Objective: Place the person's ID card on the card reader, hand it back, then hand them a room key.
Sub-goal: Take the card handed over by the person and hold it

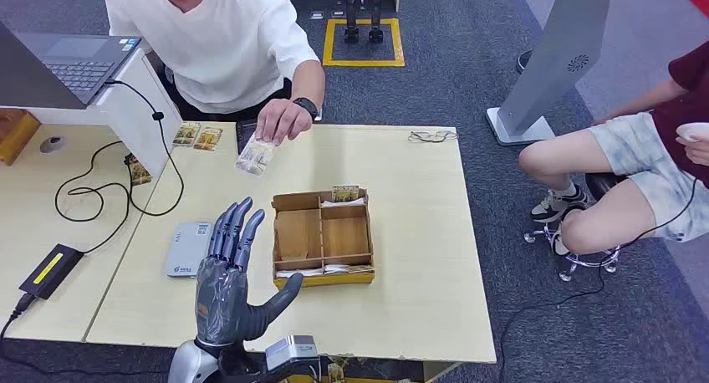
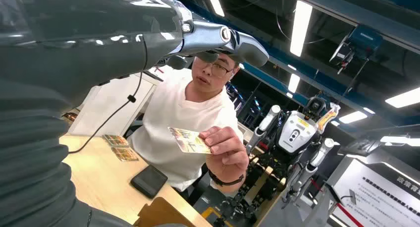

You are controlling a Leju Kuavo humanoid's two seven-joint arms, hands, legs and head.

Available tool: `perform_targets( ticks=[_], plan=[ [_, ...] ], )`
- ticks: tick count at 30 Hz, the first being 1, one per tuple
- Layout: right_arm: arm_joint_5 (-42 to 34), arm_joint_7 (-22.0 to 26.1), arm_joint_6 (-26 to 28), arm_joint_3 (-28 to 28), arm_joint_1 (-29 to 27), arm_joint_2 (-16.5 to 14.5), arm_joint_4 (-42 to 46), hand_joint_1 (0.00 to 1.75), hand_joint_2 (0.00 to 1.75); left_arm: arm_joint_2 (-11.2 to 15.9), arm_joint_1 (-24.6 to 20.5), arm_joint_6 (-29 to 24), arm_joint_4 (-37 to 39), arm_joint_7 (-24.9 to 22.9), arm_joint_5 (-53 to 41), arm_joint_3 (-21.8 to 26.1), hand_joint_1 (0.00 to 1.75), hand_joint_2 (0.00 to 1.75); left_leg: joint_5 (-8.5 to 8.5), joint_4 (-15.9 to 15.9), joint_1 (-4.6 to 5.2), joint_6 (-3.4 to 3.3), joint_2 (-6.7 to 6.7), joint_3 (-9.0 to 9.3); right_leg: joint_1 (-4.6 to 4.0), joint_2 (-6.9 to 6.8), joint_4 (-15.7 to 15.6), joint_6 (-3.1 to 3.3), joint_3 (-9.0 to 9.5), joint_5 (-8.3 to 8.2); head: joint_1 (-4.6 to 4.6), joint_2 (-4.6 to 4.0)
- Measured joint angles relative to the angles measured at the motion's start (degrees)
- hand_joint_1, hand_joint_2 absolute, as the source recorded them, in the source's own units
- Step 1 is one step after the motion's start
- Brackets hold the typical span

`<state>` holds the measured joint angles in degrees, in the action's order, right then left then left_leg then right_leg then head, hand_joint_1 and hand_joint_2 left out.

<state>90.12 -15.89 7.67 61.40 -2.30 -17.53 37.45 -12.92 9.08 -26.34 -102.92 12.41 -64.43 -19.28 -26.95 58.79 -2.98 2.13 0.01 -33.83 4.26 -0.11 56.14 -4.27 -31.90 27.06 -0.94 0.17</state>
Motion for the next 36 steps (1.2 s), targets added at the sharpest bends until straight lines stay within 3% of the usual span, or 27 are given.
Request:
perform_targets(
  ticks=[16, 20, 23, 29, 36],
  plan=[
    [0.00, -0.19, 0.26, -0.92, 0.00, 0.13, -0.07, 0.00, 1.75, 0.00, -0.65, -2.00, 0.19, -0.06, -1.18, 0.00, 0.00, 1.75, 0.00, 0.00, 0.00, 0.00, 0.00, 0.00, 0.00, 0.01, 0.00, 0.00, -0.03, 0.00, 0.00, 0.00],
    [0.00, 0.59, 1.14, -4.28, 0.10, 1.67, -1.51, 0.00, 1.75, 0.00, -6.80, -6.14, 4.21, -0.62, -3.17, 0.40, 0.00, 1.75, 0.01, 0.00, 0.00, 0.00, 0.01, 0.01, 0.00, 0.02, 0.00, 0.00, -0.02, -0.01, 0.00, 0.00],
    [0.00, 0.84, 1.57, -5.10, 0.14, 2.21, -2.21, 0.00, 1.75, 0.00, -8.64, -6.72, 5.70, -1.26, -4.61, 0.68, 0.00, 1.75, 0.00, 0.01, 0.00, 0.00, 0.00, 0.00, 0.00, 0.02, 0.00, 0.00, -0.05, -0.01, 0.00, 0.00],
    [0.00, 1.09, 2.42, -7.14, 0.35, 3.77, -4.15, 0.00, 1.75, -0.13, -15.03, -9.58, 11.13, -6.31, -14.41, 1.77, 0.00, 1.75, 0.01, 0.01, 0.00, 0.00, 0.00, -0.01, 0.00, 0.03, 0.00, 0.00, -0.04, -0.01, 0.00, 0.00],
    [0.00, 0.43, 2.78, -9.33, 0.36, 5.38, -6.05, 0.00, 1.75, -0.47, -18.92, -12.69, 17.34, -11.03, -21.89, 3.57, 0.00, 1.75, 0.01, 0.01, 0.00, 0.00, 0.01, -0.01, 0.00, 0.04, 0.00, 0.01, -0.06, -0.01, -0.01, 0.00]
  ],
)
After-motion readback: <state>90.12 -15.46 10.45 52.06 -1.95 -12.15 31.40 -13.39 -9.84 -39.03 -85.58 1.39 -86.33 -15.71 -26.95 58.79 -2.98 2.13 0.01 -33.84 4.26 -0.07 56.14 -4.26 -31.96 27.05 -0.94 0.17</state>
